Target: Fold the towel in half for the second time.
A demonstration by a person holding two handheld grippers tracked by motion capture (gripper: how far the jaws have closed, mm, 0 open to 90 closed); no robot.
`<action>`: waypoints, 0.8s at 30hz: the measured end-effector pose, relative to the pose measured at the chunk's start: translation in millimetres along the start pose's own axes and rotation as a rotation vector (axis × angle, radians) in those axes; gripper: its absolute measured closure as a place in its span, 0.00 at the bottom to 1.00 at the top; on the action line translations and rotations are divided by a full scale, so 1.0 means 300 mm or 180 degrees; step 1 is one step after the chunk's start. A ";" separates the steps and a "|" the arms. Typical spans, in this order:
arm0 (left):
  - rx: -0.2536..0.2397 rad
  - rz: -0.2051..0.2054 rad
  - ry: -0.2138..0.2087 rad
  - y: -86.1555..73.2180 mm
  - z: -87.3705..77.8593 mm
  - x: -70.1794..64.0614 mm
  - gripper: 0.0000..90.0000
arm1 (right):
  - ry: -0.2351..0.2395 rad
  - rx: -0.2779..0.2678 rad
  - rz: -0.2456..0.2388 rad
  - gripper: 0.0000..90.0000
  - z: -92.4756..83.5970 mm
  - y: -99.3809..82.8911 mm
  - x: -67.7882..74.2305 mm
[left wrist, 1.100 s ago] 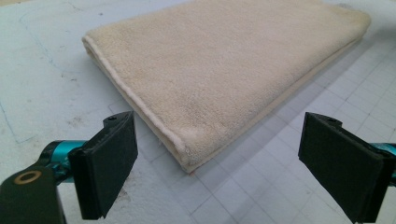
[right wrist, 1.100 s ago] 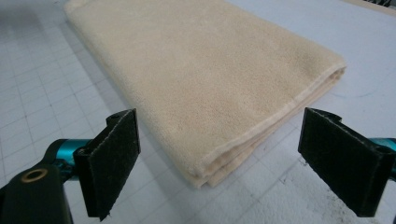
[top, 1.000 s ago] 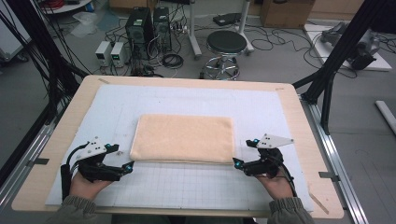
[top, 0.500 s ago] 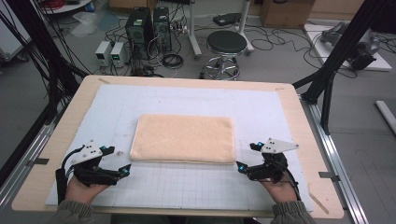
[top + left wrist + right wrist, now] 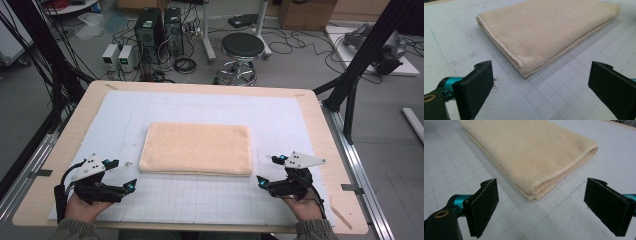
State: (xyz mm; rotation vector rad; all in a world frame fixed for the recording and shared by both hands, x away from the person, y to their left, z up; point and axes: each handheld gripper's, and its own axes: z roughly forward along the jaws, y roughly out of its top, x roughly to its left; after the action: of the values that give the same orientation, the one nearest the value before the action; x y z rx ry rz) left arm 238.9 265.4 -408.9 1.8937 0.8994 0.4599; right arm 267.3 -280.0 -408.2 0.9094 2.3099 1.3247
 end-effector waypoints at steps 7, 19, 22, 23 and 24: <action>0.0009 -0.0005 0.0005 -0.008 -0.016 -0.007 0.08 | -0.0013 -0.0027 0.0008 0.13 -0.025 -0.018 0.003; 0.0035 0.0012 0.0009 -0.027 -0.041 -0.025 0.08 | -0.0015 -0.0030 -0.0014 0.13 -0.046 -0.036 0.017; 0.0036 0.0028 0.0021 -0.029 -0.042 -0.028 0.08 | -0.0006 -0.0010 0.0012 0.13 -0.049 -0.039 0.022; 0.0043 0.0032 0.0020 -0.029 -0.042 -0.028 0.08 | -0.0008 -0.0010 0.0000 0.13 -0.048 -0.040 0.021; 0.0037 0.0030 0.0025 -0.028 -0.042 -0.029 0.08 | 0.0004 -0.0005 0.0014 0.13 -0.047 -0.041 0.021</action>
State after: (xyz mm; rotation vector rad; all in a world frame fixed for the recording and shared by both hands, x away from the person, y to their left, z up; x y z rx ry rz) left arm 221.7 268.7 -410.0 1.9087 0.9004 0.4689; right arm 250.2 -289.3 -411.1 0.9139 2.3087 1.3291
